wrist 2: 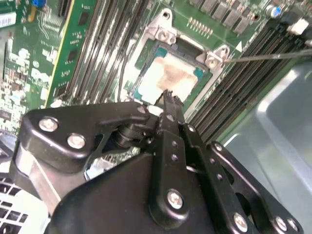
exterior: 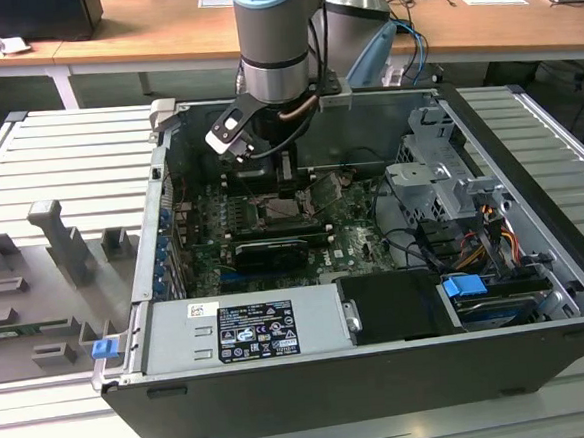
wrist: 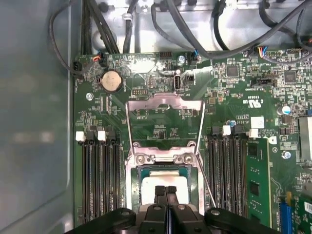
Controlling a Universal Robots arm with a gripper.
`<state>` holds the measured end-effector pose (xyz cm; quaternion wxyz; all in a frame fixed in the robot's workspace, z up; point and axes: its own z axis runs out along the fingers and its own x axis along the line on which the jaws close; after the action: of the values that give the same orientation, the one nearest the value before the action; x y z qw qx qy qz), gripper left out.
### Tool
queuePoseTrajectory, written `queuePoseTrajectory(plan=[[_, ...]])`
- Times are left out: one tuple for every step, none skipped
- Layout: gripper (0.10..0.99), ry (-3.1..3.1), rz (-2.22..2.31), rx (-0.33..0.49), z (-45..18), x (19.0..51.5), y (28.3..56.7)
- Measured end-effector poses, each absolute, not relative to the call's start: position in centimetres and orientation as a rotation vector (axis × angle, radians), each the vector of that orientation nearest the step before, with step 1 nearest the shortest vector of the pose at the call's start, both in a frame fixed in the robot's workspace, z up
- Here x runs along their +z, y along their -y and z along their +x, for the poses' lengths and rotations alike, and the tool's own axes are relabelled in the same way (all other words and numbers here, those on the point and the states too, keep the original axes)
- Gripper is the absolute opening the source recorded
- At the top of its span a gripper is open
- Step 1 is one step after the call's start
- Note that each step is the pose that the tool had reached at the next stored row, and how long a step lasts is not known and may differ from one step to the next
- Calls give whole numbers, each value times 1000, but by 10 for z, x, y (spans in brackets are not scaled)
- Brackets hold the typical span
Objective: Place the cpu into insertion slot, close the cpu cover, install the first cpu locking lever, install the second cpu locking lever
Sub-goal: 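Close the cpu cover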
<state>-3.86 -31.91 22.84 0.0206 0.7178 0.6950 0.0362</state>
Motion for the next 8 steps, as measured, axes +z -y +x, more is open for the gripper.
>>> queuePoseTrajectory(plan=[[106,-2155,2226,112,-37,228,319],[106,-2155,2226,112,-35,228,319],[106,-2155,2226,112,-35,228,319],[106,-2155,2226,112,-35,228,319],[106,-2155,2226,112,-35,228,319],[106,-2155,2226,112,-35,228,319],[106,-2155,2226,112,-35,229,319],[106,-2155,2226,112,-35,230,319]])
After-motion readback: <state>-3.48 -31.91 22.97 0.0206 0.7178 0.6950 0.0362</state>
